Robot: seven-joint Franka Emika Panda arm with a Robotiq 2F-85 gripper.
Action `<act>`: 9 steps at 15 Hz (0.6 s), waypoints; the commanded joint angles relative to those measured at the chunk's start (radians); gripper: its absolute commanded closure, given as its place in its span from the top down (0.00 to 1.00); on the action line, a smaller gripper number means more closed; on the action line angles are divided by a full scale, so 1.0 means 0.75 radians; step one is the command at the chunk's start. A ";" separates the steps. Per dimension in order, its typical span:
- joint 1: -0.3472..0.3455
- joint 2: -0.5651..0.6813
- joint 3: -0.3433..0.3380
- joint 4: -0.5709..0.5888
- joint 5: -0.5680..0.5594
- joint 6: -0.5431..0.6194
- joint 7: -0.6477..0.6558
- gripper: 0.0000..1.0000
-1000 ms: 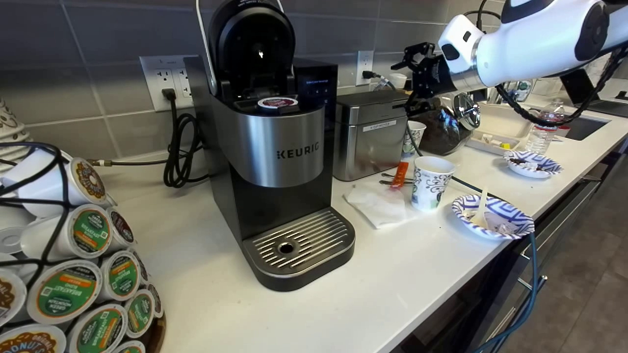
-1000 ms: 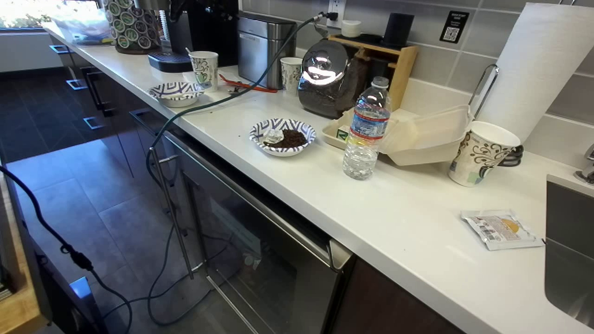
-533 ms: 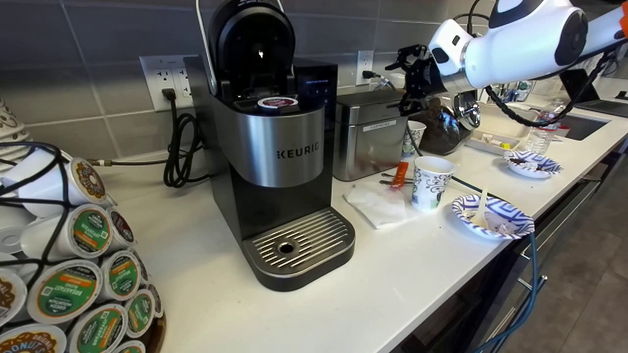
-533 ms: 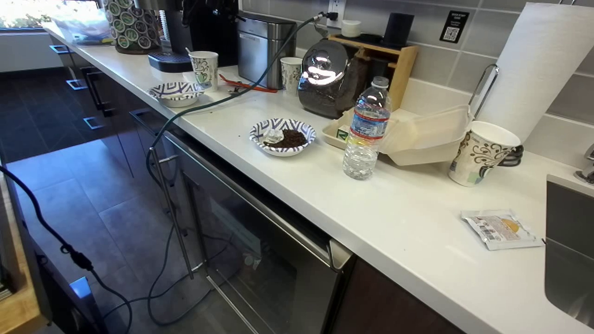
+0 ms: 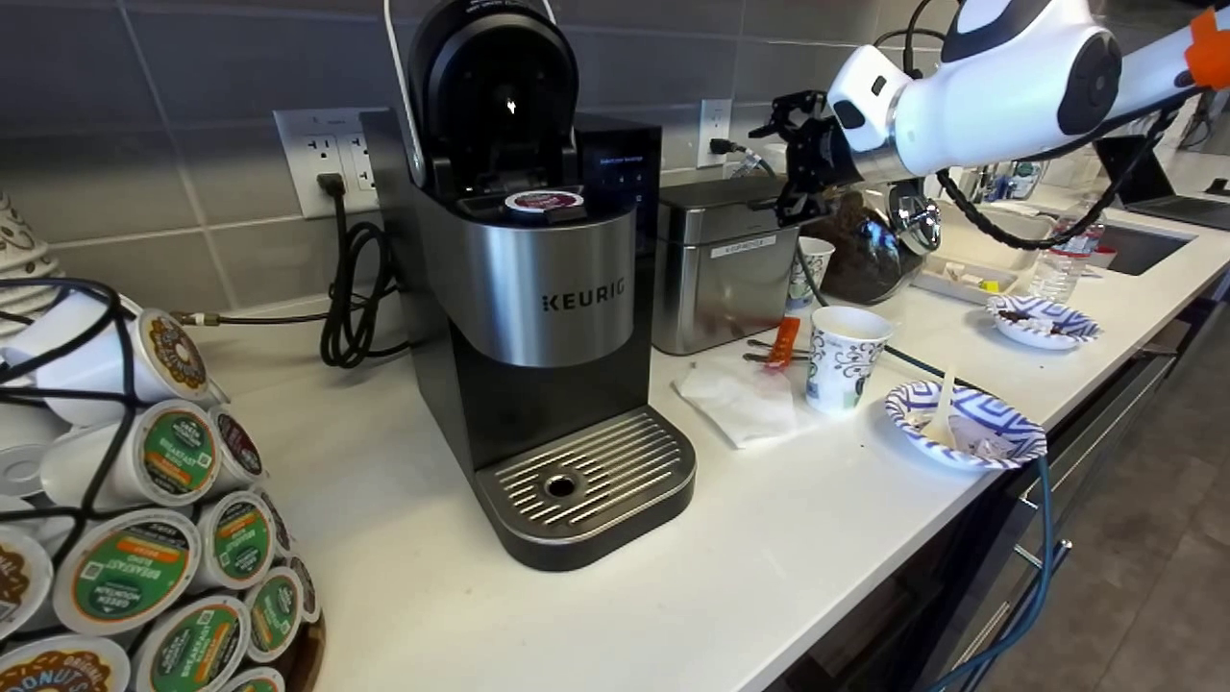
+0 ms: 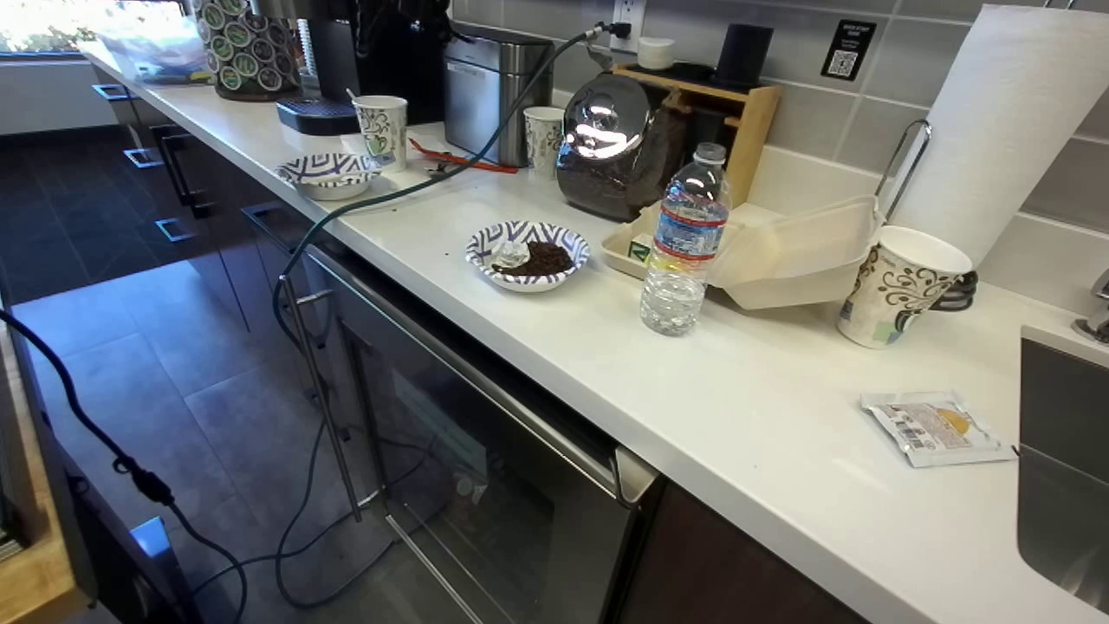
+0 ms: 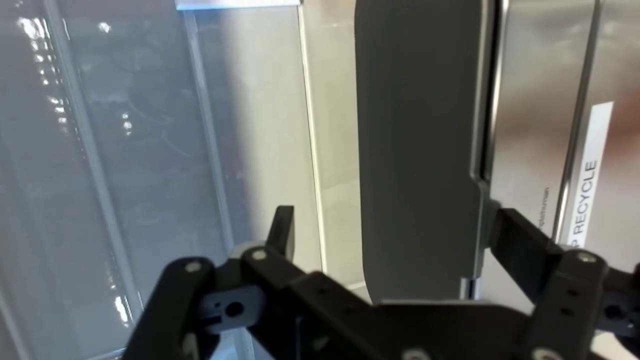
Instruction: Open the silver bin.
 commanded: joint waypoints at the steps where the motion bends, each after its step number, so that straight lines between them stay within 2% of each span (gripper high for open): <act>1: 0.007 0.046 -0.005 0.053 -0.015 0.000 -0.033 1.00; 9: -0.008 -0.022 0.047 0.099 -0.079 -0.031 0.023 1.00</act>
